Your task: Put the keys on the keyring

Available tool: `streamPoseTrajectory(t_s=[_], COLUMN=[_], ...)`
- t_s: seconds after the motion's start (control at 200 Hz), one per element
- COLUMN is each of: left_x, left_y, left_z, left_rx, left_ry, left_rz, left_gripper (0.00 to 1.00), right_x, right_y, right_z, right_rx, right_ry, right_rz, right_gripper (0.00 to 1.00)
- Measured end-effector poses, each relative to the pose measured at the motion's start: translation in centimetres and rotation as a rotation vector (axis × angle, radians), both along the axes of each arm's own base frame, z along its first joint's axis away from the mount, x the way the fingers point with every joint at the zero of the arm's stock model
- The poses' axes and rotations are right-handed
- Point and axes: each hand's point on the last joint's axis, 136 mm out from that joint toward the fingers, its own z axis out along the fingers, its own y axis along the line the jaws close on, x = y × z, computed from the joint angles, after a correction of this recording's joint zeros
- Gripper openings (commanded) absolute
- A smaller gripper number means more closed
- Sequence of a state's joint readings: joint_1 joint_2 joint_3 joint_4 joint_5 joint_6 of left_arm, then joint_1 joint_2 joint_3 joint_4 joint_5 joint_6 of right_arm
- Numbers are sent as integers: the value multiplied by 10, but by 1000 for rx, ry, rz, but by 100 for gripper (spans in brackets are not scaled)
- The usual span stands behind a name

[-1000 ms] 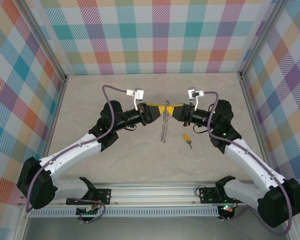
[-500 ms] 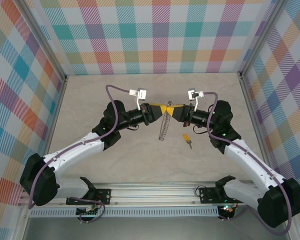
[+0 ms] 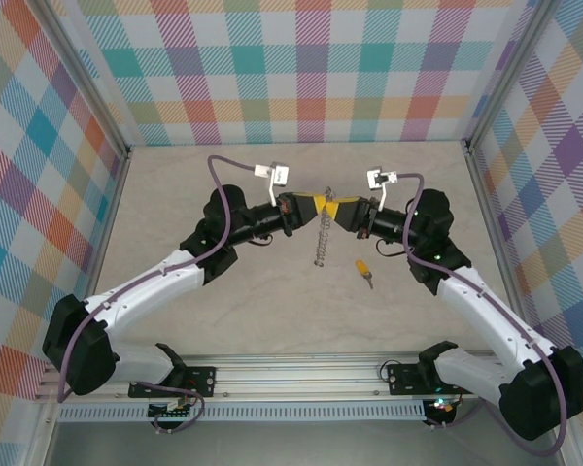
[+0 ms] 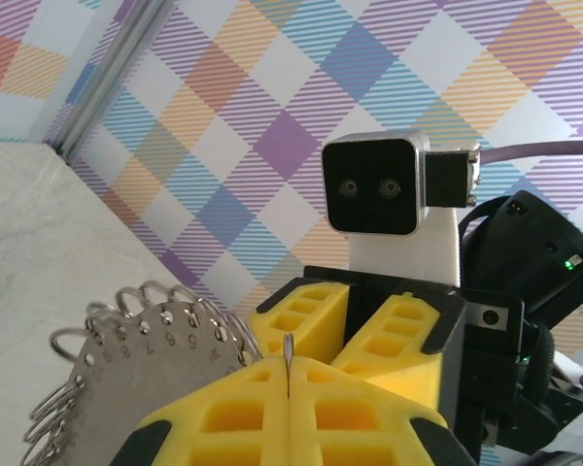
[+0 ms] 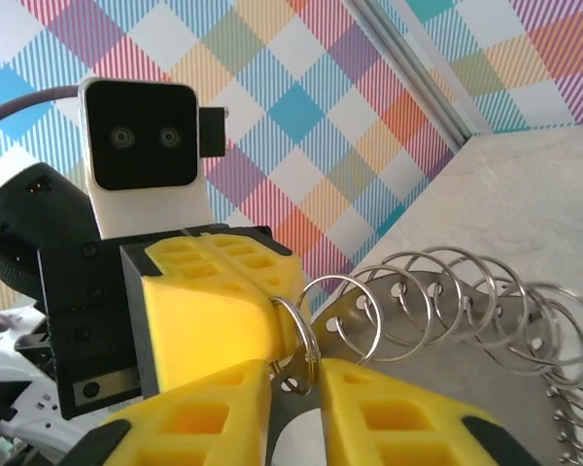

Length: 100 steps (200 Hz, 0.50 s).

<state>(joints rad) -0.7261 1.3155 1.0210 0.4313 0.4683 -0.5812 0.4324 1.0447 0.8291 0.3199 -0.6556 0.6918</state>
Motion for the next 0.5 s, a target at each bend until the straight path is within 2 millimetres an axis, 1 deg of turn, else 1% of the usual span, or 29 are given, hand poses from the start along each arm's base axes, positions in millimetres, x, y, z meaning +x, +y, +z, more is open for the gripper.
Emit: streamPoseTrajectory(t_s=[0.11, 0.29, 0.385, 0.5], left_x=[0, -7, -12, -18], left_y=[-2, -4, -5, -5], left_z=[9, 20, 21, 16], left_rx=[31, 105, 148, 196], left_ry=[-36, -134, -187, -232], left_rz=[-5, -42, -67, -103], left_gripper=[0, 0, 0, 0], right_x=[3, 8, 6, -1], right_y=[-9, -44, -53, -53], right_z=[13, 32, 33, 27], right_rx=[-4, -7, -14, -34], right_ry=[10, 19, 30, 45], right_rz=[-29, -133, -145, -110], right_gripper=[48, 54, 54, 51])
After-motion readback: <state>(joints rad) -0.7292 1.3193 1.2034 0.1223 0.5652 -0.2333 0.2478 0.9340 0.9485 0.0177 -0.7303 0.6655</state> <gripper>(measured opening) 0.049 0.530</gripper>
